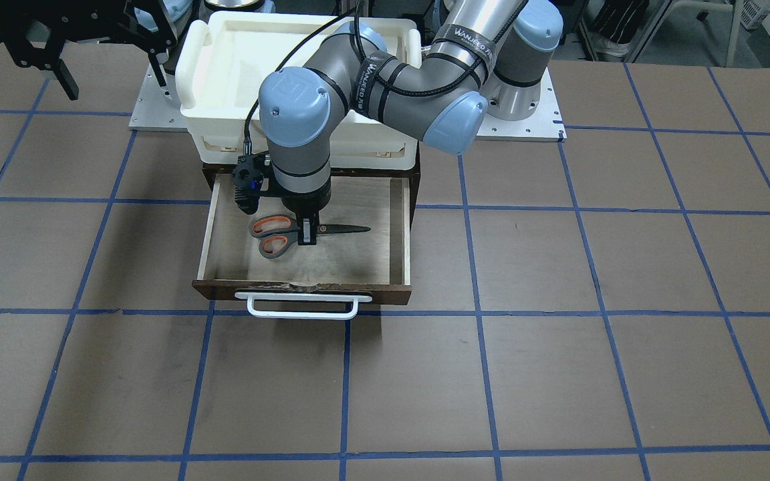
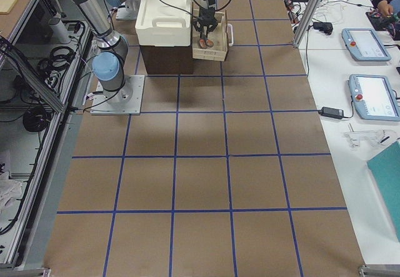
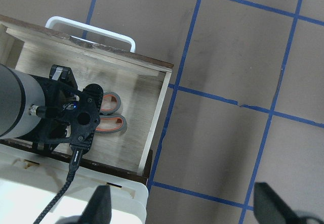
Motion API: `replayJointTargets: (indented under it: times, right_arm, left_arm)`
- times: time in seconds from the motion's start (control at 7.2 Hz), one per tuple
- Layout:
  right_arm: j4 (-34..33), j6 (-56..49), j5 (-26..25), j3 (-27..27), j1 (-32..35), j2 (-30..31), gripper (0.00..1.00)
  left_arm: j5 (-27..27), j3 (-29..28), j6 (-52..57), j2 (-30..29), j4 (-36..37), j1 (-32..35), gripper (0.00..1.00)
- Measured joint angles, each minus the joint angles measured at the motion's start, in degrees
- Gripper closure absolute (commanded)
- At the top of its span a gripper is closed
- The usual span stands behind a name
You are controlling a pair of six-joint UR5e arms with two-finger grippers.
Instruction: Place scissors in drawer with both arms
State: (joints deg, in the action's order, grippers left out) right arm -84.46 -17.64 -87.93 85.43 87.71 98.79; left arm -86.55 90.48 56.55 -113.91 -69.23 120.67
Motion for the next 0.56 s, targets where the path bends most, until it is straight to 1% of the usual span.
replayJointTargets:
  times: [0.14, 0.28, 0.56]
  right_arm:
    - [0.0, -0.02, 0.02, 0.0, 0.0, 0.0, 0.0]
    - [0.0, -0.02, 0.03, 0.0, 0.0, 0.0, 0.0]
    - [0.0, -0.03, 0.04, 0.0, 0.0, 0.0, 0.0]
  left_arm:
    - [-0.04, 0.01, -0.04, -0.23, 0.05, 0.01, 0.57]
    - [-0.13, 0.03, -0.11, -0.27, 0.16, 0.01, 0.38]
    - [-0.12, 0.05, -0.15, -0.3, 0.52, 0.1, 0.37]
